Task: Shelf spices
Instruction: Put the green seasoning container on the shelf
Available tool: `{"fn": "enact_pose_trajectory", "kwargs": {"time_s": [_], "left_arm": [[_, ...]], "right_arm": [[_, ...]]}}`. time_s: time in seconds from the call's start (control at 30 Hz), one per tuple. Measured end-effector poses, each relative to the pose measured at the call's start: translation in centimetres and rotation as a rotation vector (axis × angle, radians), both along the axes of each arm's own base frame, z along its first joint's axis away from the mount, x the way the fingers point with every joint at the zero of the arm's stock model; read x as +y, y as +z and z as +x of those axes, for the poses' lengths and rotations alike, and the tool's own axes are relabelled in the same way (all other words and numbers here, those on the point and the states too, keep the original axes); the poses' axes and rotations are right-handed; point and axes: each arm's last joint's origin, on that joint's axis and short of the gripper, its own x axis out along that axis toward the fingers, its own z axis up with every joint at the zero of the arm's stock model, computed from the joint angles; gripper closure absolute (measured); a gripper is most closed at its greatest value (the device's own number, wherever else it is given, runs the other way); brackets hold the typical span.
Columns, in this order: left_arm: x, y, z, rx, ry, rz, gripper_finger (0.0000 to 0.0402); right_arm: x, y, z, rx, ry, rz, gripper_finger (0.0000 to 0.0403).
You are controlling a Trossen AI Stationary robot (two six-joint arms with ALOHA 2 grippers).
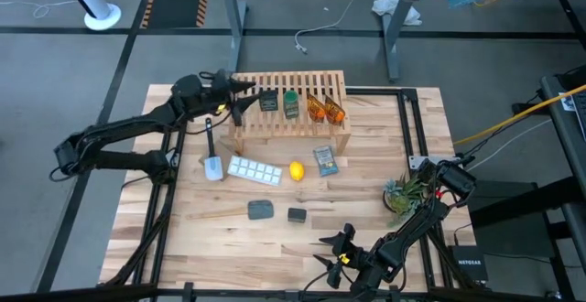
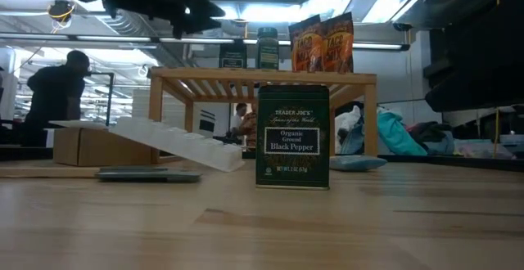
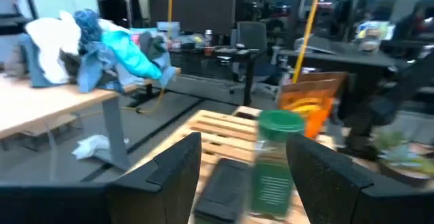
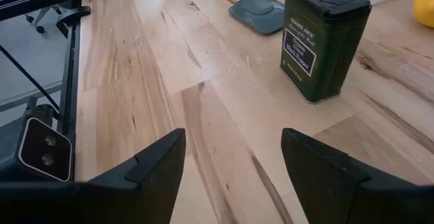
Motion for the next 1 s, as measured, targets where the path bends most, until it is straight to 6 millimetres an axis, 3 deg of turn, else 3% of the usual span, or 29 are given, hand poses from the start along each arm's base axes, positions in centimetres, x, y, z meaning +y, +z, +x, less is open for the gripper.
{"fn": "enact_pose_trajectory", "kwargs": {"time_s": [0.17, 0.43, 0.73, 1.0], "left_arm": [[-3.3, 0.2, -0.7, 0.064, -0.211, -0.121, 0.0192], [-11.4, -2.0, -0.8, 0.367, -0.520, -0.234, 0.0192], [-19.3, -5.3, 0.2, 0.506, -0.510, -0.148, 0.0192], [-22.1, -9.8, 2.5, 0.534, -0.423, -0.086, 0.0192]], "right_arm": [[0.0, 0.0, 0.0, 0.001, 0.000, 0.000, 0.0152], [0.1, -0.1, 0.0, 0.021, 0.022, 0.009, 0.0152], [0.1, -0.1, 0.0, 0.036, 0.037, 0.021, 0.0152], [0.1, -0.1, 0.0, 0.043, 0.043, 0.022, 0.0152]]}}
